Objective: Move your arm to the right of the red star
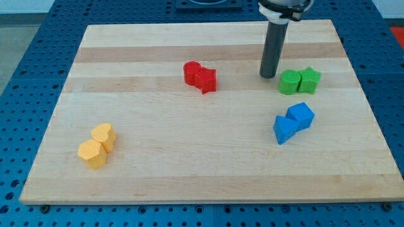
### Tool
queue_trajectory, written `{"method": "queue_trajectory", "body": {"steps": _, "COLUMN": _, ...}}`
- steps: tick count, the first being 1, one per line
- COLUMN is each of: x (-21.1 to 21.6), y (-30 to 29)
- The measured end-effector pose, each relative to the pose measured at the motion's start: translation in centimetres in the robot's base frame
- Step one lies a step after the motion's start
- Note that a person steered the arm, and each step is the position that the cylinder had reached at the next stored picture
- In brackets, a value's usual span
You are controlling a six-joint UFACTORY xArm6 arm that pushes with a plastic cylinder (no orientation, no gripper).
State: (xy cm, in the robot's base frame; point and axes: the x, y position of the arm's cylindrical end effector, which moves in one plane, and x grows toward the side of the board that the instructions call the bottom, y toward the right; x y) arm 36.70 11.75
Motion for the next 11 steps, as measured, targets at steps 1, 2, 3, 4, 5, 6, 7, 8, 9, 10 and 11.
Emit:
{"method": "queue_trajectory", "body": {"steps": 1, "x": 0.3, "y": 0.0}}
{"method": "queue_trajectory", "body": {"steps": 2, "x": 0.4, "y": 0.0}}
{"method": "queue_trajectory", "body": {"steps": 3, "x": 0.5, "y": 0.0}}
{"method": "queue_trajectory", "body": {"steps": 4, "x": 0.5, "y": 0.0}}
{"method": "queue_trajectory", "body": {"steps": 5, "x": 0.5, "y": -0.1}}
{"method": "queue_trajectory", "body": {"steps": 6, "x": 0.5, "y": -0.5}}
{"method": "queue_trajectory", "body": {"steps": 7, "x": 0.5, "y": -1.0}}
{"method": "queue_trajectory", "body": {"steps": 8, "x": 0.5, "y": -1.0}}
{"method": "queue_trajectory", "body": {"steps": 9, "x": 0.5, "y": -1.5}}
{"method": "queue_trajectory", "body": {"steps": 10, "x": 0.5, "y": -2.1}}
{"method": "queue_trajectory", "body": {"steps": 11, "x": 0.5, "y": -4.4}}
